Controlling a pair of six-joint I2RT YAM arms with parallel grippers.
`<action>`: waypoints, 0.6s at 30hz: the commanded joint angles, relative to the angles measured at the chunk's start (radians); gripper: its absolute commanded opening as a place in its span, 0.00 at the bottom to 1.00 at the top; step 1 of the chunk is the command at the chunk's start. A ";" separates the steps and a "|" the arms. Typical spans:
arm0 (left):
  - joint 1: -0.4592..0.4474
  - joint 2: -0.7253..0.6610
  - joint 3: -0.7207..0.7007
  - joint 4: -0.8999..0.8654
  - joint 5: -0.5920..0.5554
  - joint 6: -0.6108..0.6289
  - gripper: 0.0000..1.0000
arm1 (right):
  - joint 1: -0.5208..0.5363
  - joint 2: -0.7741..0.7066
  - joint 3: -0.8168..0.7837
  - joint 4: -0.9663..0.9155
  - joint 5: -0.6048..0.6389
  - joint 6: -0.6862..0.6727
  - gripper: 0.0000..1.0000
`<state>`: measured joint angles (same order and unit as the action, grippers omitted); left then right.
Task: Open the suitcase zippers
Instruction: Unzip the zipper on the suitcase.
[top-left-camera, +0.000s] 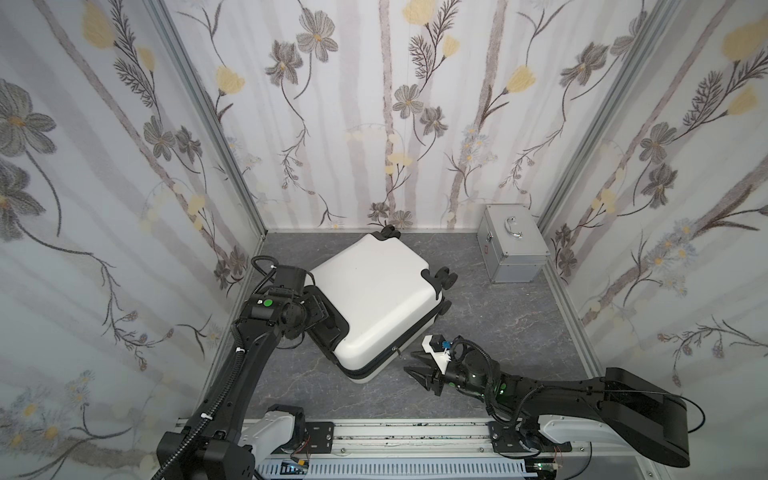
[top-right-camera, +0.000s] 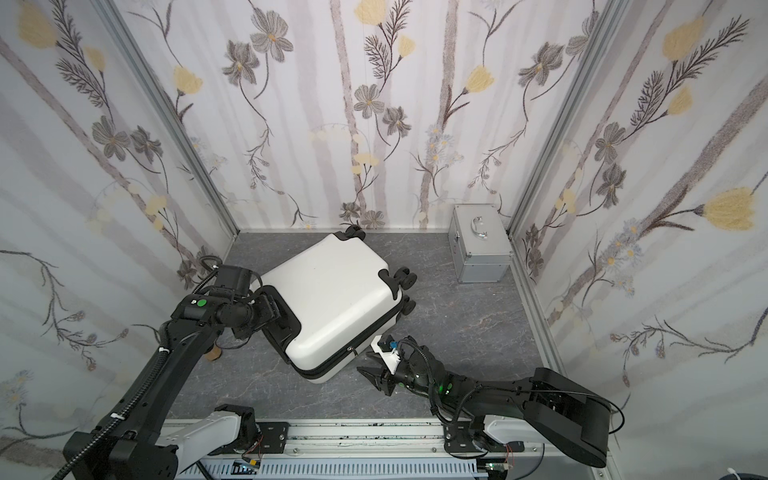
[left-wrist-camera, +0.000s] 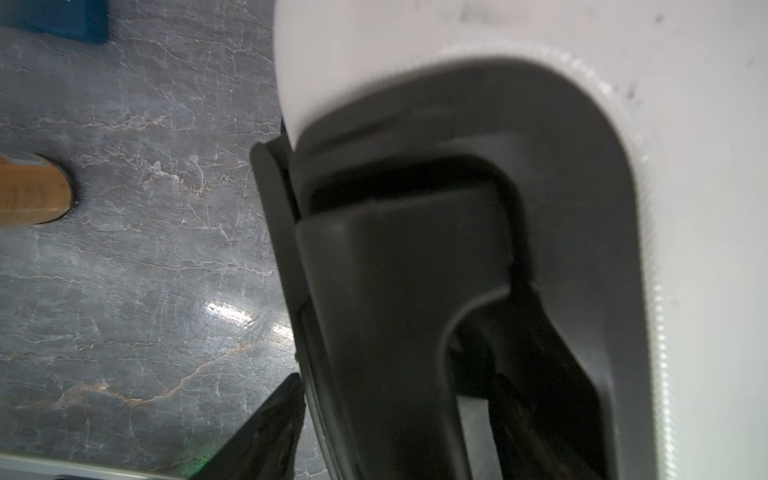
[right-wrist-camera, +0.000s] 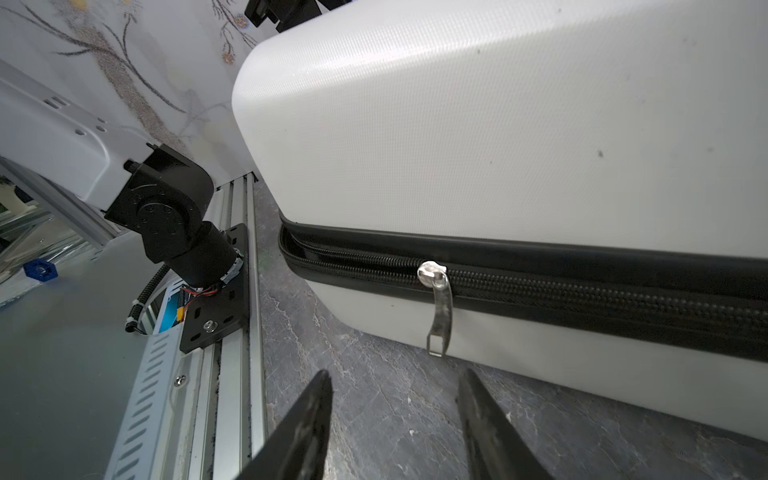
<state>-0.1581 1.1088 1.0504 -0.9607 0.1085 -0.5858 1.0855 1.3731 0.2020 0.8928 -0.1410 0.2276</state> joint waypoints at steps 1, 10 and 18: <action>0.000 0.006 -0.011 0.027 0.011 -0.016 0.71 | 0.001 0.046 0.033 0.100 -0.007 0.031 0.48; 0.001 0.004 -0.014 0.037 0.011 -0.015 0.70 | -0.058 0.150 0.121 0.034 -0.016 0.094 0.47; 0.000 0.005 -0.017 0.064 0.010 -0.028 0.70 | -0.089 0.170 0.159 -0.061 -0.065 0.094 0.45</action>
<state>-0.1581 1.1088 1.0397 -0.9192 0.1081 -0.5945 1.0004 1.5406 0.3424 0.8833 -0.1818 0.3138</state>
